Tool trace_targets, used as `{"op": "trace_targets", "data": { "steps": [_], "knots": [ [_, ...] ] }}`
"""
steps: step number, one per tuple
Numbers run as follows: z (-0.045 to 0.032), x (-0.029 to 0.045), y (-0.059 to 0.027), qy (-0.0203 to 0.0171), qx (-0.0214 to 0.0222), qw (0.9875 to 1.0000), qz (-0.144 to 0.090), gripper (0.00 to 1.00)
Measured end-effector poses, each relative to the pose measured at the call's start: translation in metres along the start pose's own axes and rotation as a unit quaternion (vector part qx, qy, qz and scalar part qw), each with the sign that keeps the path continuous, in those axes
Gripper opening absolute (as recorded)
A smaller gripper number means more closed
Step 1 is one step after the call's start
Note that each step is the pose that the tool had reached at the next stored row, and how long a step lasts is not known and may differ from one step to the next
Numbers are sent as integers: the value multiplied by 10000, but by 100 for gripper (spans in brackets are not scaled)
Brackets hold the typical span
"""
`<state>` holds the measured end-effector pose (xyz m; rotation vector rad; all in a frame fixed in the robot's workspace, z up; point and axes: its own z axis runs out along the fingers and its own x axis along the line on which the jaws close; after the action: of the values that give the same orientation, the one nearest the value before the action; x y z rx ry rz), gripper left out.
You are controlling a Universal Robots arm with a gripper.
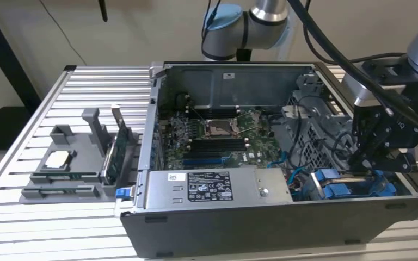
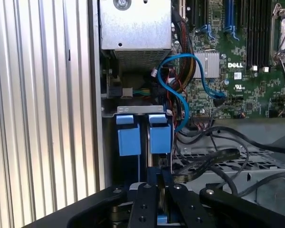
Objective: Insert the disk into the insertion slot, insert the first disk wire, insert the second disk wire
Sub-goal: 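Insert the second disk wire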
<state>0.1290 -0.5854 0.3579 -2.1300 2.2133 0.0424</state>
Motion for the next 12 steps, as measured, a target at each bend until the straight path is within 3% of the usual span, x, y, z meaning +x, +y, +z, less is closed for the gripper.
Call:
{"op": "trace_targets", "data": {
  "steps": [1,3,12],
  "knots": [
    [0,0,0,0,1,10000,0,16],
    [0,0,0,-3,84,10000,-6,16],
    [19,-1,1,-9,103,9999,-7,16]
  ]
}}
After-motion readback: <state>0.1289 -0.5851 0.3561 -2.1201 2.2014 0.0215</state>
